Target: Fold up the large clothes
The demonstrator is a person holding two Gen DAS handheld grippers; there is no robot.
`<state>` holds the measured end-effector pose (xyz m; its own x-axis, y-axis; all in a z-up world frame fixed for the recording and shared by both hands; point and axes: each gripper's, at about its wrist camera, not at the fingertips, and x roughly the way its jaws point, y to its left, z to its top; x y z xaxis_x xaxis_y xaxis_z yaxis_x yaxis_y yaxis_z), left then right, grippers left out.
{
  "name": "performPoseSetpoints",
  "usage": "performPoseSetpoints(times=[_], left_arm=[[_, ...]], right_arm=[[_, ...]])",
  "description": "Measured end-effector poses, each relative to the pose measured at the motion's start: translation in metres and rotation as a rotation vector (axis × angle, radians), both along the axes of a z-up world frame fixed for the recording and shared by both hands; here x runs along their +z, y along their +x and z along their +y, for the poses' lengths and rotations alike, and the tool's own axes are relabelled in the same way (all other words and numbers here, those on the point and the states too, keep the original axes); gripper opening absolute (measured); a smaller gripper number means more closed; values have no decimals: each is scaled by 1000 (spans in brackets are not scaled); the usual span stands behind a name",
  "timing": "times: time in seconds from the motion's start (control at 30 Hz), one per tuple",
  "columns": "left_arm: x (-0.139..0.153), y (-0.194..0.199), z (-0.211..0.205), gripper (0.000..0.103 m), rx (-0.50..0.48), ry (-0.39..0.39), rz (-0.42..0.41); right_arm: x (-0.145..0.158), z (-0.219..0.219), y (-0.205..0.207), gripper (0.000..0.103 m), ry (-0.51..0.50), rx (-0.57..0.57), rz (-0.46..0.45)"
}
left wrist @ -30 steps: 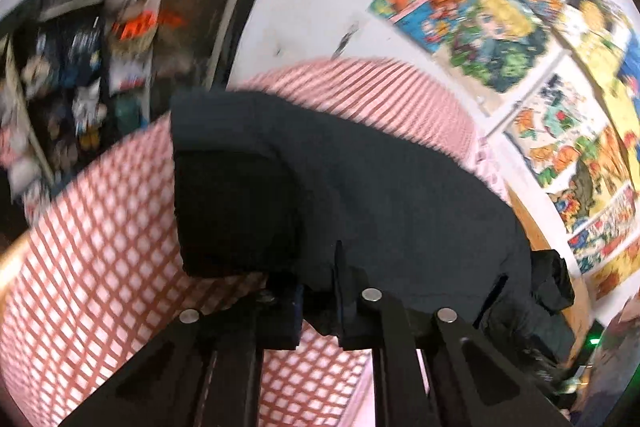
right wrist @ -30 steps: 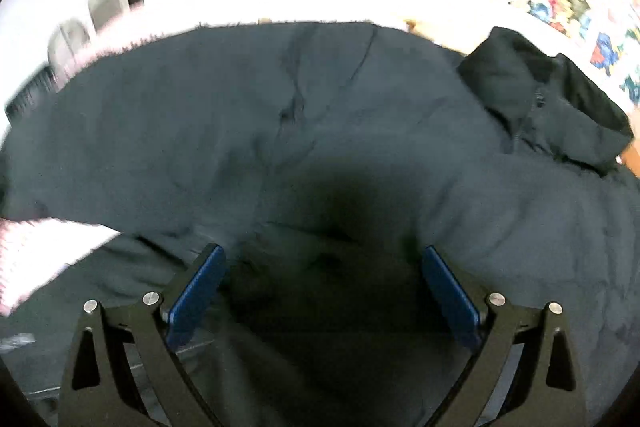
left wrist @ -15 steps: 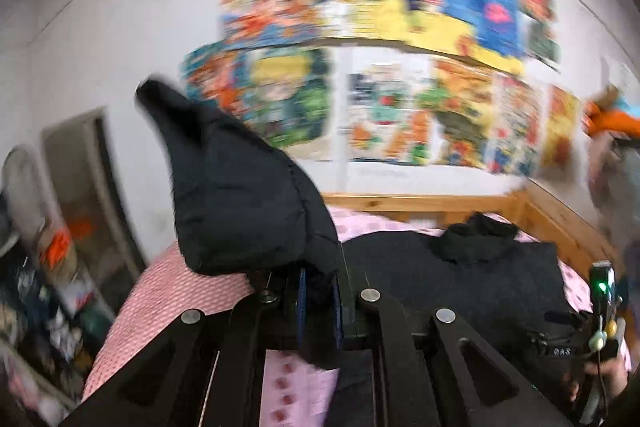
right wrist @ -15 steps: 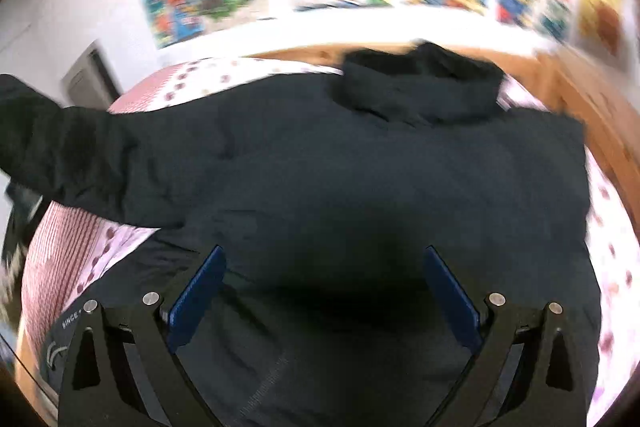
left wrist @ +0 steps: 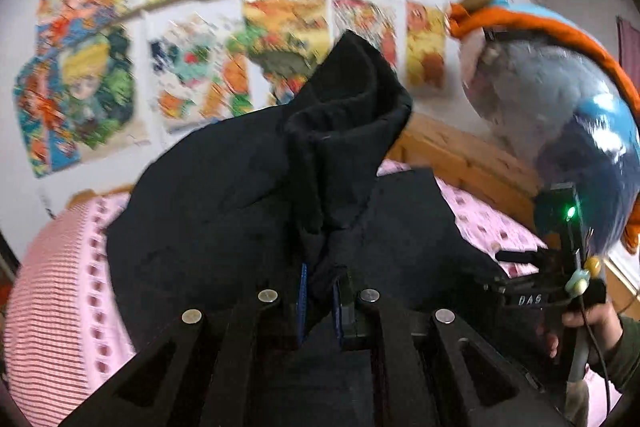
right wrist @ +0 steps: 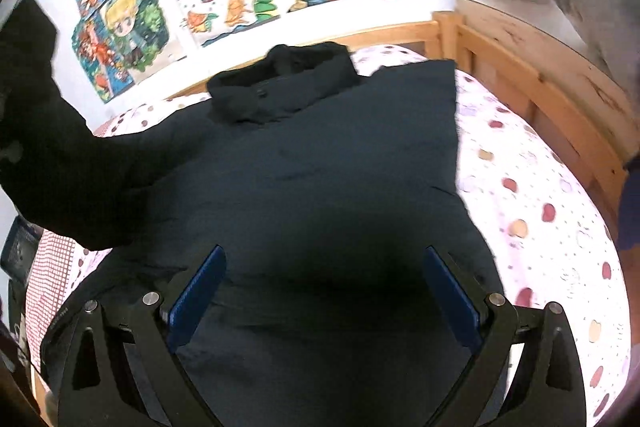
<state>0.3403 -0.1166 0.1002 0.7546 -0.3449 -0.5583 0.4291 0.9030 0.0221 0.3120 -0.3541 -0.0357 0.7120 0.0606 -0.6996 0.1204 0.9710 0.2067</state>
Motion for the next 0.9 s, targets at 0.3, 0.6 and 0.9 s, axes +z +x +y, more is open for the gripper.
performPoseSetpoints(times=[0.3, 0.6, 0.9], left_arm=[[-66, 17, -43, 10, -196, -42, 284], [-111, 31, -42, 30, -197, -70, 499], [-106, 19, -9, 79, -177, -215, 566]], right_arm=[[-21, -40, -10, 97, 239, 32, -92], [-61, -43, 18, 97, 508, 85, -35], [-82, -23, 36, 97, 564, 91, 21]])
